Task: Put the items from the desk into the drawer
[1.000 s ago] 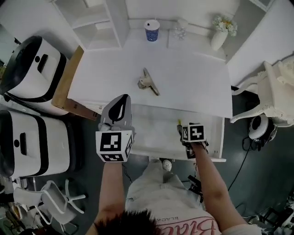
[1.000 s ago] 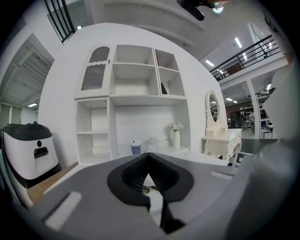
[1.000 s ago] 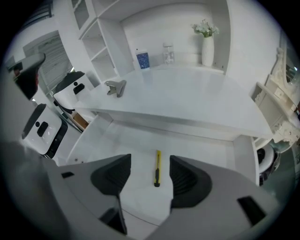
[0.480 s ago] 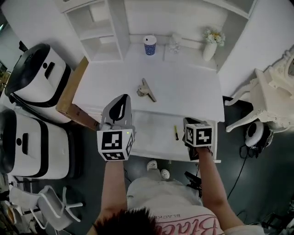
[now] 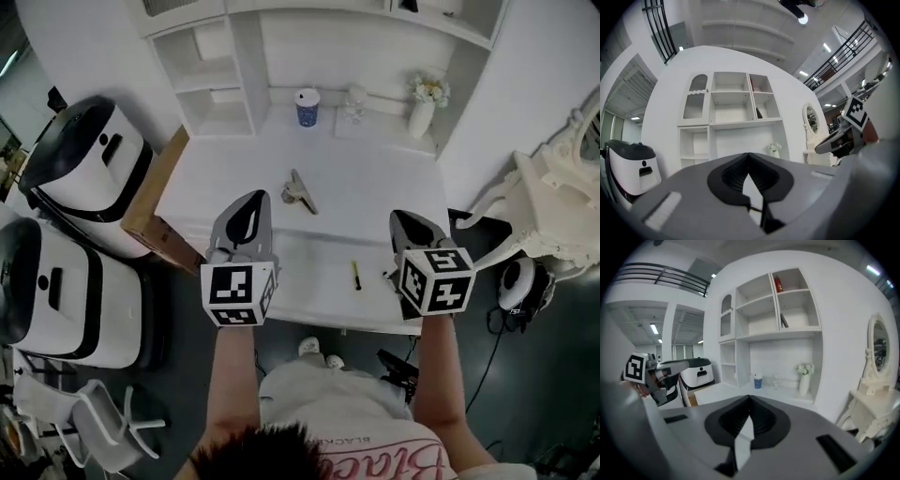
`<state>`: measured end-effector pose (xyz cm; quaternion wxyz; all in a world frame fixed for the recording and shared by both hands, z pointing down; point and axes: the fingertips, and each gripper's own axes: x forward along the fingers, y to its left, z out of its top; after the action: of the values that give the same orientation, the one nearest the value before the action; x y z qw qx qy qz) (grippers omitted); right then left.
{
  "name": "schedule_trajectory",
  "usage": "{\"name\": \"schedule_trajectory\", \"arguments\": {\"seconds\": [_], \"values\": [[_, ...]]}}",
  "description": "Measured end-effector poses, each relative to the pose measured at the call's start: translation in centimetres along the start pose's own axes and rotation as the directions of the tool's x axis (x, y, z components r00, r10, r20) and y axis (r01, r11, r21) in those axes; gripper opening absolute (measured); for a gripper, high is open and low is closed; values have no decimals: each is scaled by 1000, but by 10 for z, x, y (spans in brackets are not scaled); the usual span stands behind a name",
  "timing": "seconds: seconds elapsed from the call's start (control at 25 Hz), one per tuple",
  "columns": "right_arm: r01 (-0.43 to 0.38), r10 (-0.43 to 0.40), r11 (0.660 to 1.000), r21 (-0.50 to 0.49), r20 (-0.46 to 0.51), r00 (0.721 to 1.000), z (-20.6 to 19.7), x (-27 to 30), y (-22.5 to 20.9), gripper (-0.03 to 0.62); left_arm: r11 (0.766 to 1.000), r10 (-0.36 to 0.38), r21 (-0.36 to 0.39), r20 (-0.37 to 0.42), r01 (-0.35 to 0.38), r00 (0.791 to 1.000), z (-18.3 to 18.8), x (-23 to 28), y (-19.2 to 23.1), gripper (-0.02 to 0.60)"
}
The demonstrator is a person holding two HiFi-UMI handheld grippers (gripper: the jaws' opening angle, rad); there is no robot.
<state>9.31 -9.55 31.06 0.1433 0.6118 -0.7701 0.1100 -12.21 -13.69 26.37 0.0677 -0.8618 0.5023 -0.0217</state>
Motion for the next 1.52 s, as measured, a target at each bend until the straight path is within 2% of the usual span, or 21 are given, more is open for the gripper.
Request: {"name": "schedule_trajectory", "arguments": {"seconds": [0.12, 0.2, 0.4, 0.52, 1.0, 1.2, 1.44, 1.48, 1.52], "values": [[41, -26, 992, -116, 126, 992, 24, -18, 3, 9, 1000, 10, 6, 9, -10, 1000, 5, -7, -3, 8], [83, -44, 981, -174, 217, 975, 38, -31, 4, 9, 1000, 17, 11, 17, -17, 1000, 10, -12, -6, 8], [159, -60, 968, -195, 435, 898, 66, -61, 3, 8, 999, 12, 42, 99, -16, 995, 30, -32, -19, 8], [178, -59, 963, -202, 488, 871, 73, -70, 2, 8, 997, 24, 70, 128, -33, 992, 36, -42, -22, 8], [199, -82, 953, -226, 441, 894, 66, -57, 1, 8, 996, 53, 66, 131, -62, 990, 31, -41, -2, 8], [202, -96, 955, -218, 417, 904, 69, -35, 14, 8, 997, 45, 55, 128, -52, 991, 24, -31, 23, 8], [186, -108, 961, -207, 340, 934, 67, 8, 42, 11, 999, 24, 42, 109, -29, 994, 11, -20, 67, 8], [180, -106, 962, -204, 329, 939, 68, 16, 47, 22, 999, 21, 36, 107, -25, 994, 9, -18, 75, 8], [170, -100, 965, -202, 317, 943, 68, 24, 52, 70, 999, 19, 31, 105, -22, 994, 6, -15, 83, 8]]}}
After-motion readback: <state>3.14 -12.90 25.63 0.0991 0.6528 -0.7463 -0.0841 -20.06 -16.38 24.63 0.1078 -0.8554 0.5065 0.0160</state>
